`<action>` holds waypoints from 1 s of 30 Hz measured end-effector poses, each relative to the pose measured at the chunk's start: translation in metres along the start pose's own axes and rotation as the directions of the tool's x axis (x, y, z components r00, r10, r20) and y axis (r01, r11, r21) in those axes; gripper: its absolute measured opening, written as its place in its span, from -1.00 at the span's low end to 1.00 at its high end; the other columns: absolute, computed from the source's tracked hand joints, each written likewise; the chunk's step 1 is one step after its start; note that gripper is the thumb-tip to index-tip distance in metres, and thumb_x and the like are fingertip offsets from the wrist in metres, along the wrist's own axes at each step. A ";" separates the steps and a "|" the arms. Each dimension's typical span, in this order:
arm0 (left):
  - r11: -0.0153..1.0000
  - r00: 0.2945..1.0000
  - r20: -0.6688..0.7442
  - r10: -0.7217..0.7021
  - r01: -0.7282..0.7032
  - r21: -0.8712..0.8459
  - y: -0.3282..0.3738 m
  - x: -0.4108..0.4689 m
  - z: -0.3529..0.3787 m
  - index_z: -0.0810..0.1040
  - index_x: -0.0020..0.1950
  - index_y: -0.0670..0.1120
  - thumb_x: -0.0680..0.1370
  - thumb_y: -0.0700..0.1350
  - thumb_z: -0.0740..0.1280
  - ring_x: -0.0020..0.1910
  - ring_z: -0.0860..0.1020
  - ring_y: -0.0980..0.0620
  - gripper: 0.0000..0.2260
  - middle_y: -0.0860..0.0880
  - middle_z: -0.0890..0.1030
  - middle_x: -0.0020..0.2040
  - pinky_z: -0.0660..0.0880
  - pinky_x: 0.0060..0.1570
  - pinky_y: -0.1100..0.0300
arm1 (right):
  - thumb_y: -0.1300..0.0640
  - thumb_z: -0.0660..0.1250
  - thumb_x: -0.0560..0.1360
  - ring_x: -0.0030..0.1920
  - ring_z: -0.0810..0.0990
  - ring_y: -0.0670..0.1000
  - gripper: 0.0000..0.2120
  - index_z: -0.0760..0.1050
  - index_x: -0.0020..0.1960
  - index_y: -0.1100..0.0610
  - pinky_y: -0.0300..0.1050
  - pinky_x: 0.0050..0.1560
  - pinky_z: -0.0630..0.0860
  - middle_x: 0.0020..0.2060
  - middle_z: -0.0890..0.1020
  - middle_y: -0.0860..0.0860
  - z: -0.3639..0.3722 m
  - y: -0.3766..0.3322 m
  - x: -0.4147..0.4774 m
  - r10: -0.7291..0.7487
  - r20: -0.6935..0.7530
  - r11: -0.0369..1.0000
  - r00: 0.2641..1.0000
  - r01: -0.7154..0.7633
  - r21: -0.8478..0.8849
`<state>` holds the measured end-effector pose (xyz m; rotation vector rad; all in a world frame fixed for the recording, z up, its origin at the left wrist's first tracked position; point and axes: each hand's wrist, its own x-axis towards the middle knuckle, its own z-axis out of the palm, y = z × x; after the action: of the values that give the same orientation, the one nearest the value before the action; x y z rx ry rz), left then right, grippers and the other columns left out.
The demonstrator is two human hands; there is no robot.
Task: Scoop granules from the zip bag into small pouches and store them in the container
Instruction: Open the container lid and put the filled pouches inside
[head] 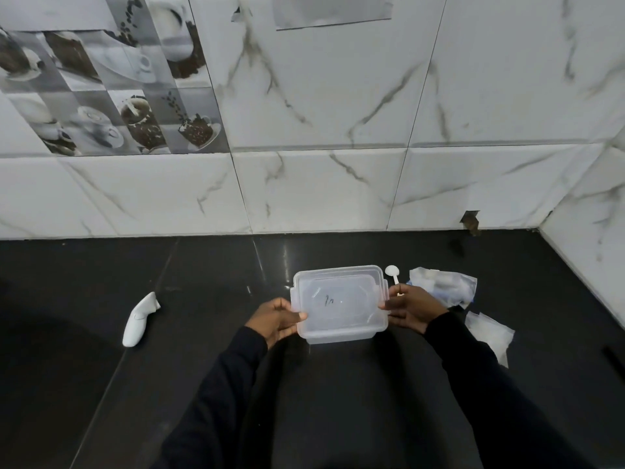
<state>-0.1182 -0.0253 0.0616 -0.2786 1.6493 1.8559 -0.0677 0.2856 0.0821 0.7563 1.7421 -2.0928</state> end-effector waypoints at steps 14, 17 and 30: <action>0.723 0.906 0.043 0.422 -0.365 0.587 -0.095 -0.044 -0.024 0.63 -0.28 -0.06 0.37 -0.42 0.46 -0.17 0.63 0.00 -0.76 -0.12 0.60 -0.18 0.56 -0.05 0.20 | 0.54 0.44 0.36 -0.04 0.70 0.04 -0.79 0.60 -0.23 0.26 -0.16 0.03 0.59 -0.10 0.73 0.08 -0.021 0.113 -0.036 -0.415 0.001 0.861 0.910 0.393 -0.324; 0.742 0.925 0.000 0.381 -0.306 0.596 -0.102 -0.046 -0.027 0.71 -0.23 -0.12 0.43 -0.45 0.39 -0.16 0.63 0.10 -0.75 -0.06 0.60 -0.16 0.52 -0.03 0.37 | 0.54 0.38 0.40 0.07 0.68 0.07 -0.85 0.65 -0.21 0.36 -0.21 0.04 0.59 0.03 0.69 0.11 -0.024 0.132 -0.032 -0.370 -0.055 0.867 0.927 0.324 -0.378; 0.644 0.899 -0.139 0.415 -0.183 0.742 -0.122 -0.030 0.000 0.61 -0.28 -0.11 0.41 -0.40 0.41 -0.22 0.54 0.16 -0.81 0.01 0.50 -0.14 0.50 -0.11 0.36 | 0.39 0.36 0.40 -0.02 0.62 0.03 -0.79 0.61 -0.20 0.08 -0.21 0.03 0.47 -0.06 0.63 -0.04 -0.011 0.162 -0.021 -0.584 0.098 0.391 0.805 0.386 -0.836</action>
<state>-0.0240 -0.0327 -0.0213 0.0789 2.6362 1.2474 0.0410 0.2602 -0.0379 0.1421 3.0011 -1.0808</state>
